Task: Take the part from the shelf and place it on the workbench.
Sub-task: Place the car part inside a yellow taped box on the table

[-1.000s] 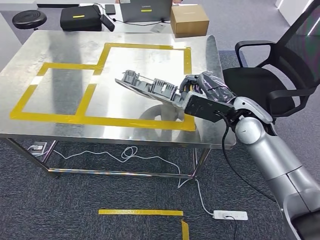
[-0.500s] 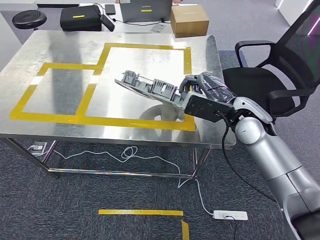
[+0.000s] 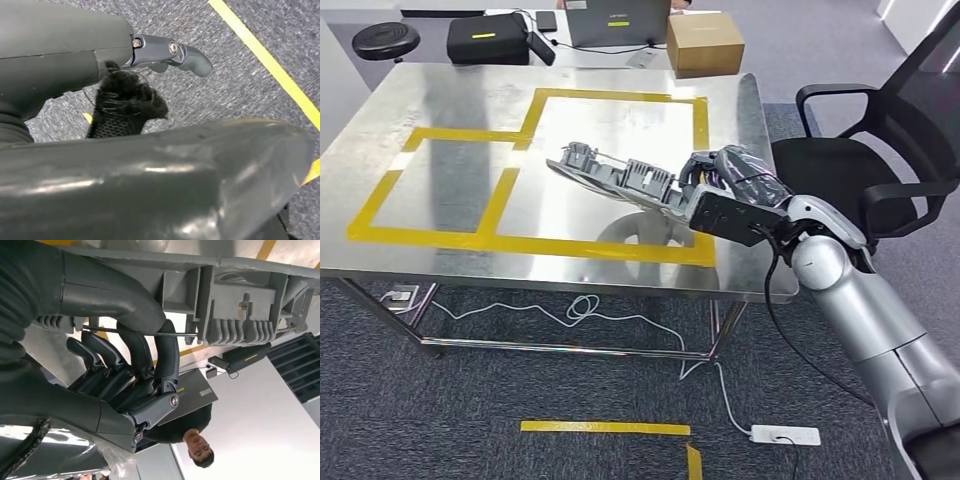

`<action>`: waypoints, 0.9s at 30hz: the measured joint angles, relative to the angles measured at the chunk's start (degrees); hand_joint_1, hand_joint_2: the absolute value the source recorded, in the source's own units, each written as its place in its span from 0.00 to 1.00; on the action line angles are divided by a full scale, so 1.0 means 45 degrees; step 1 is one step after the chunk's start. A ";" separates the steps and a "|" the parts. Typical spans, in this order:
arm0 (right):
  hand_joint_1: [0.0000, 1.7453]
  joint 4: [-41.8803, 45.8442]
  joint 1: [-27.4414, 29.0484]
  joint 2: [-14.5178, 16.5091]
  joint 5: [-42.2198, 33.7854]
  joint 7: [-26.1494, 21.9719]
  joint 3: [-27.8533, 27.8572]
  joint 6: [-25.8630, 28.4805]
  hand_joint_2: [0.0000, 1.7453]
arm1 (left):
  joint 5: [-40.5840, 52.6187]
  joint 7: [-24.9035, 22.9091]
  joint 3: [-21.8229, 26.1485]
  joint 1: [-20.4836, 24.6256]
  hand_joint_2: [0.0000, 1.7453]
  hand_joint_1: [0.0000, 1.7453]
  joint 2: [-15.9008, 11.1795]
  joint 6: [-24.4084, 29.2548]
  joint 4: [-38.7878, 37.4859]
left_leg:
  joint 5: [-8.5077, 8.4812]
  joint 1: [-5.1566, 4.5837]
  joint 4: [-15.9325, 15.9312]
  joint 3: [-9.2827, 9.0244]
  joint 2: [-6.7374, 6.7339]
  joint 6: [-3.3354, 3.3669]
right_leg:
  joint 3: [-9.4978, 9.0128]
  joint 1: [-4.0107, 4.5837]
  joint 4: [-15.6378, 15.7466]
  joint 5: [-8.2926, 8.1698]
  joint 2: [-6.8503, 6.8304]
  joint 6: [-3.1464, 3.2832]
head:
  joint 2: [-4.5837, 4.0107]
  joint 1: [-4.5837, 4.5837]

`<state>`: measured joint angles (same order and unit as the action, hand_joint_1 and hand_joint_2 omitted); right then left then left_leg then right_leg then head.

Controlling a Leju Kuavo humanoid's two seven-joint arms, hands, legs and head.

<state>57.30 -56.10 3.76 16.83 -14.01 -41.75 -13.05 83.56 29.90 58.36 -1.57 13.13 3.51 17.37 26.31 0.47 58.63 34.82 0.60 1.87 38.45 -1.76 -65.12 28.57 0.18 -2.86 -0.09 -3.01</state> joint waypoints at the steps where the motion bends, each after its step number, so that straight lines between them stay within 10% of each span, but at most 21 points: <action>1: 1.00 0.0000 -0.0022 0.0002 -0.0004 0.0000 -0.0004 -0.0002 1.00 | -0.0004 0.0000 0.0019 0.0005 0.00 0.00 0.0021 -0.0015 0.0024 | 0.0064 -0.0022 0.0067 0.0003 0.0010 -0.0073 | -0.0348 0.0017 0.0748 -0.0254 -0.0004 0.0038 | -0.0001 0.0012; 7: 1.00 0.0010 -0.0149 0.0009 -0.0032 0.0002 -0.0016 -0.0023 1.00 | 0.0029 -0.0013 0.0058 0.0004 0.00 0.00 0.0079 -0.0040 0.0169 | 0.0358 -0.0001 0.0401 0.0092 -0.0026 -0.0563 | -0.0950 0.0046 0.1503 -0.0181 0.0033 0.0383 | -0.0001 -0.0065; 11: 1.00 -0.0006 -0.0148 0.0015 -0.0029 0.0011 -0.0064 -0.0039 1.00 | 0.0031 -0.0019 0.0086 -0.0011 0.00 0.00 0.0084 -0.0049 0.0189 | 0.1166 0.0046 0.3148 0.1626 -0.0048 -0.0738 | -0.1339 0.0031 0.1561 0.0072 -0.0002 0.0566 | 0.0000 -0.0174; 13: 1.00 -0.0024 -0.0105 0.0015 -0.0028 0.0018 -0.0106 -0.0053 1.00 | 0.0029 -0.0032 0.0119 -0.0055 0.00 0.00 0.0083 -0.0056 0.0193 | 0.0686 0.0059 0.3295 0.1950 -0.0050 -0.0762 | -0.1600 0.0025 0.1552 0.0251 0.0029 0.0543 | 0.0000 -0.0181; 17: 1.00 -0.0044 -0.0134 0.0013 -0.0043 0.0031 -0.0153 -0.0077 1.00 | -0.0004 -0.0095 0.0169 -0.0047 0.00 0.00 0.0094 -0.0161 0.0222 | -0.0933 0.0048 0.0808 0.1096 -0.0061 -0.0642 | -0.1982 0.0057 0.1549 0.0661 0.0089 0.0299 | -0.0004 -0.0186; 24: 1.00 -0.0034 -0.0166 0.0016 -0.0085 0.0030 -0.0204 -0.0077 1.00 | -0.0052 -0.0170 0.0267 -0.0031 0.00 0.00 0.0117 -0.0245 0.0254 | -0.0459 -0.0022 0.0286 0.0862 0.0028 -0.0204 | -0.2133 0.0030 0.1931 0.0752 0.0065 -0.0094 | 0.0007 -0.0199; 27: 1.00 -0.0017 -0.0178 0.0019 -0.0089 0.0034 -0.0203 -0.0074 1.00 | -0.0049 -0.0166 0.0270 -0.0017 0.00 0.00 0.0134 -0.0221 0.0268 | -0.0389 0.0029 0.0158 0.0722 0.0002 0.0012 | -0.1561 0.0042 0.0838 0.1360 0.0026 -0.0180 | 0.0006 -0.0147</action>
<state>57.22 -56.90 3.85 16.43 -13.86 -42.66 -13.39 83.34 29.15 59.57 -1.65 13.73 2.52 18.58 24.56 0.60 59.34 38.07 0.61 1.92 31.42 -1.57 -61.34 34.69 0.30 -3.67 -0.06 -3.67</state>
